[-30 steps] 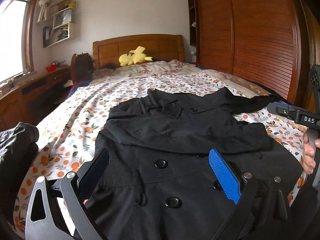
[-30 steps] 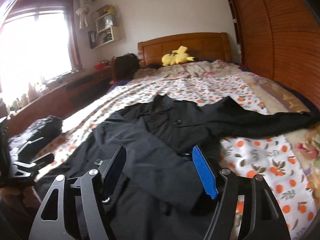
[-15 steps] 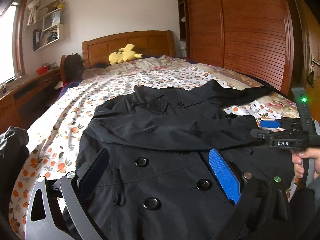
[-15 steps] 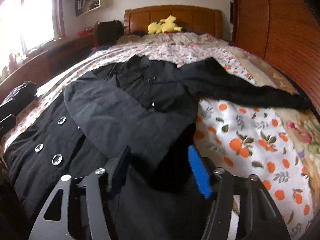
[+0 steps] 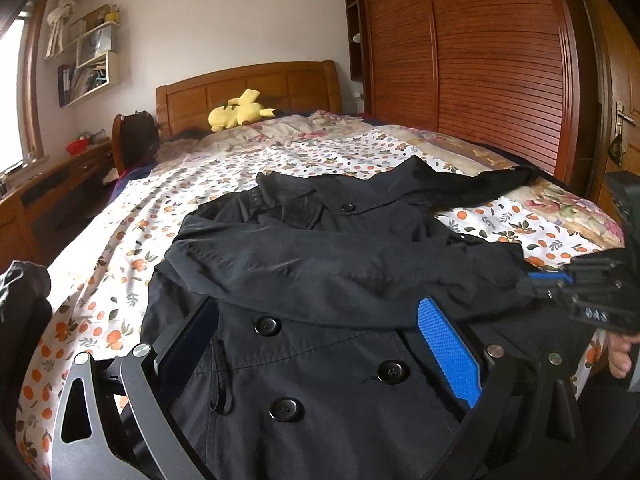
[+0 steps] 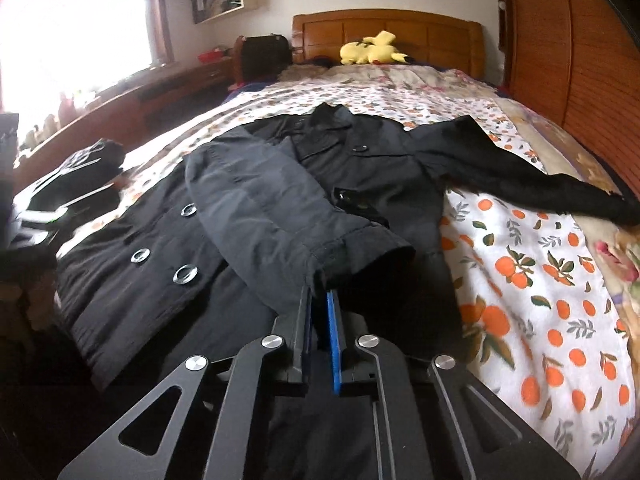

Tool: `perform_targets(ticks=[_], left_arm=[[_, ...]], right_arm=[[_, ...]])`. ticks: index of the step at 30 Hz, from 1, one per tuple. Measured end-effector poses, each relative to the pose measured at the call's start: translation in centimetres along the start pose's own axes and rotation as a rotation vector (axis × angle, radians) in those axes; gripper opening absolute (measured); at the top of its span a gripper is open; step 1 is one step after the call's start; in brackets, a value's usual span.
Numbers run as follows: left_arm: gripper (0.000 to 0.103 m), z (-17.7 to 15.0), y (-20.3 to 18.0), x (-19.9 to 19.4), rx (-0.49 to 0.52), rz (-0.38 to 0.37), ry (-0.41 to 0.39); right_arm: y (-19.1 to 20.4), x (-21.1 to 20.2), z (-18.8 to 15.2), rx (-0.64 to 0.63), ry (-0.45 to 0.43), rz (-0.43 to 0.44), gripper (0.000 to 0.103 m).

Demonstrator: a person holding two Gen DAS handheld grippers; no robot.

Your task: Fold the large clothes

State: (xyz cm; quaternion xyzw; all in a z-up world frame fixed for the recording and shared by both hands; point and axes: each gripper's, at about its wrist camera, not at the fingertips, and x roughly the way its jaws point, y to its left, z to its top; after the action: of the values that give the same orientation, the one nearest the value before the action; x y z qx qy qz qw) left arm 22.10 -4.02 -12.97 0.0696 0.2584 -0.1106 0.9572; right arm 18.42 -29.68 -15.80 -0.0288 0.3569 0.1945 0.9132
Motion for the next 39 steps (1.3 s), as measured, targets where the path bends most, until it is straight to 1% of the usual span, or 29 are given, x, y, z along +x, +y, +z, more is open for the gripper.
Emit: perform_targets(ticks=[2,3,4,9,12,17,19,22,24,29,32,39], left_arm=[[0.100,0.0,0.0,0.0,-0.003,-0.002,0.000],[0.100,0.0,0.0,0.0,-0.004,-0.003,-0.001],[0.100,0.1,0.0,-0.1,-0.005,-0.002,0.000],[0.100,0.4,0.0,-0.9,-0.010,-0.003,-0.016],[0.100,0.7,-0.2,-1.7,-0.016,-0.010,-0.026],[0.100,1.4,-0.5,-2.8,-0.035,-0.020,-0.021],[0.100,1.7,-0.6,-3.1,-0.041,-0.017,-0.016],[0.100,1.9,-0.6,-3.5,-0.038,0.003,-0.010],[0.100,2.0,-0.6,-3.7,-0.037,0.023,-0.008],[0.100,1.9,0.0,-3.1,-0.058,0.053,0.002],[0.100,1.8,0.6,-2.1,-0.067,0.056,0.006],[0.100,1.4,1.6,2.1,-0.052,0.045,0.013]], right_arm=[[0.3,-0.3,-0.3,-0.005,-0.004,-0.013,0.014],[0.3,-0.5,-0.4,-0.004,-0.009,-0.016,0.026],[0.3,-0.6,-0.4,-0.004,-0.015,-0.019,0.031],[0.3,-1.1,0.6,-0.031,-0.053,-0.027,0.034],[0.3,-0.2,1.6,-0.062,-0.062,-0.018,0.040],[0.0,2.6,2.6,-0.106,-0.037,-0.004,0.040],[-0.4,4.0,2.5,-0.111,-0.006,-0.003,0.040],[-1.0,5.9,2.1,-0.105,0.048,0.008,0.041],[-1.2,6.6,1.8,-0.104,0.065,0.017,0.042],[-1.3,6.7,1.5,-0.096,0.061,0.038,0.042],[-1.3,6.5,1.4,-0.096,0.056,0.038,0.042],[-1.2,4.8,1.8,-0.081,0.026,0.018,0.043]])
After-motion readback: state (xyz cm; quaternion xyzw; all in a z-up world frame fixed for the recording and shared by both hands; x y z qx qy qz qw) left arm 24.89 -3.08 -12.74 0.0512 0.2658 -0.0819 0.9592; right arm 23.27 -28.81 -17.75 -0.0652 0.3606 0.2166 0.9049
